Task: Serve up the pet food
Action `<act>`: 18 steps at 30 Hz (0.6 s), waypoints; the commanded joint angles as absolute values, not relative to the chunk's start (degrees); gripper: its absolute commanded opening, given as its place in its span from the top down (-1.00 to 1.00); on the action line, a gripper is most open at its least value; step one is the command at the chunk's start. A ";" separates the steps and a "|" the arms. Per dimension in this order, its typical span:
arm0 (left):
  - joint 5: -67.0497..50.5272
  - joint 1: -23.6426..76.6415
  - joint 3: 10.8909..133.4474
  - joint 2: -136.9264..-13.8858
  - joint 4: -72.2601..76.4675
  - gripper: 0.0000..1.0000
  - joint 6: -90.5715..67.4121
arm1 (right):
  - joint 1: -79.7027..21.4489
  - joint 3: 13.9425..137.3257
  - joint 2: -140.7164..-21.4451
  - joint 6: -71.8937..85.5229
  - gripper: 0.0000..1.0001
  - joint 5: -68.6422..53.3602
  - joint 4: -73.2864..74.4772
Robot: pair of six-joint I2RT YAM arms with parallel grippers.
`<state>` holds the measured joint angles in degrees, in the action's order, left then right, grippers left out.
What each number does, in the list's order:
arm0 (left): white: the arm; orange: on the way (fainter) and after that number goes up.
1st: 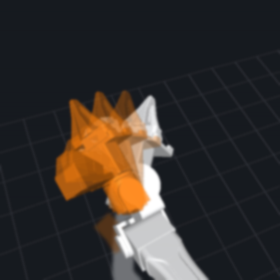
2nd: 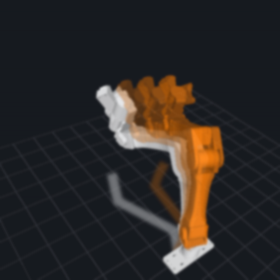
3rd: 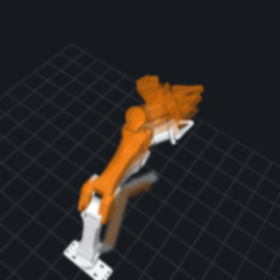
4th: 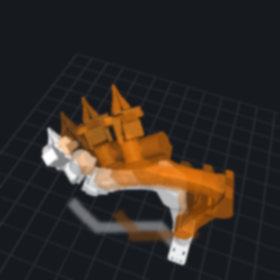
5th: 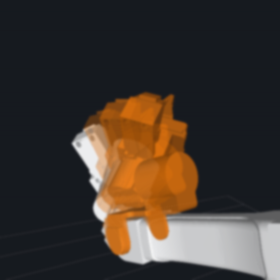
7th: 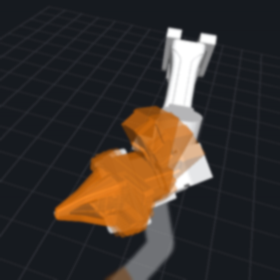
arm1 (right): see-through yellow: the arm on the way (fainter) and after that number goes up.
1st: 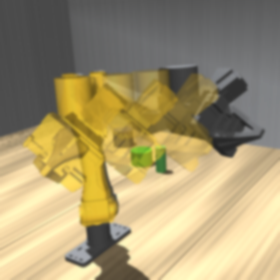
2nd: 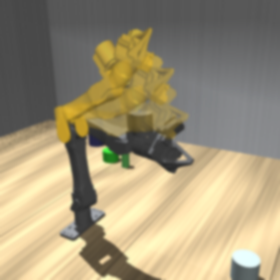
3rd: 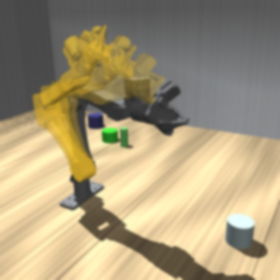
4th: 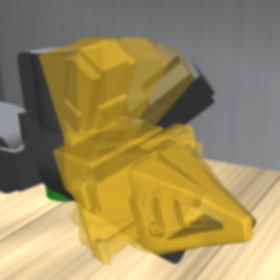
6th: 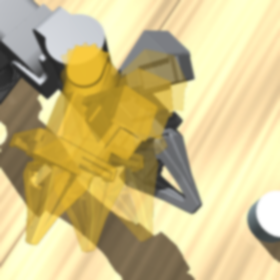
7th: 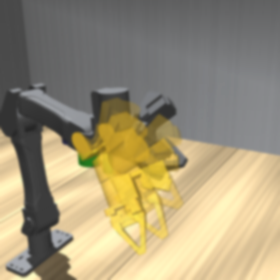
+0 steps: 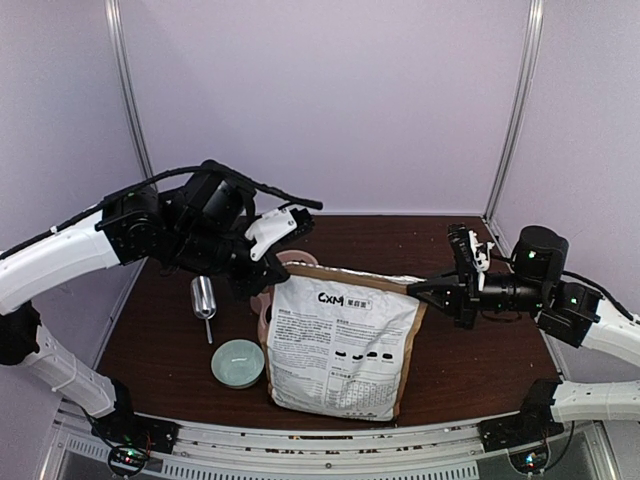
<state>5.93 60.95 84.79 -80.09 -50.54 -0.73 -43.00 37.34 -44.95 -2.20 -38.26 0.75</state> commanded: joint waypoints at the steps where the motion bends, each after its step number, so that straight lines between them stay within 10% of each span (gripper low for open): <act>1: 20.11 55.73 83.25 -77.89 -60.55 1.00 -1.14 | -42.36 38.24 -41.57 -2.37 1.00 -38.32 0.28; 9: 21.30 54.76 82.24 -75.57 -60.56 0.50 -2.09 | -42.36 38.60 -40.94 -2.56 0.95 -37.77 1.32; 13: 19.14 54.76 82.42 -73.40 -59.28 -0.22 -3.34 | -42.36 41.07 -41.28 -2.41 0.20 -39.66 4.42; 18: 15.90 54.76 82.18 -69.35 -54.14 -0.59 -5.63 | -42.45 45.82 -41.79 -3.49 -0.25 -42.00 10.53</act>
<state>16.75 54.48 82.48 -72.97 -58.30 -3.33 -42.61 41.54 -41.95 -2.96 -39.66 6.33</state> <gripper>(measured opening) 0.753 0.587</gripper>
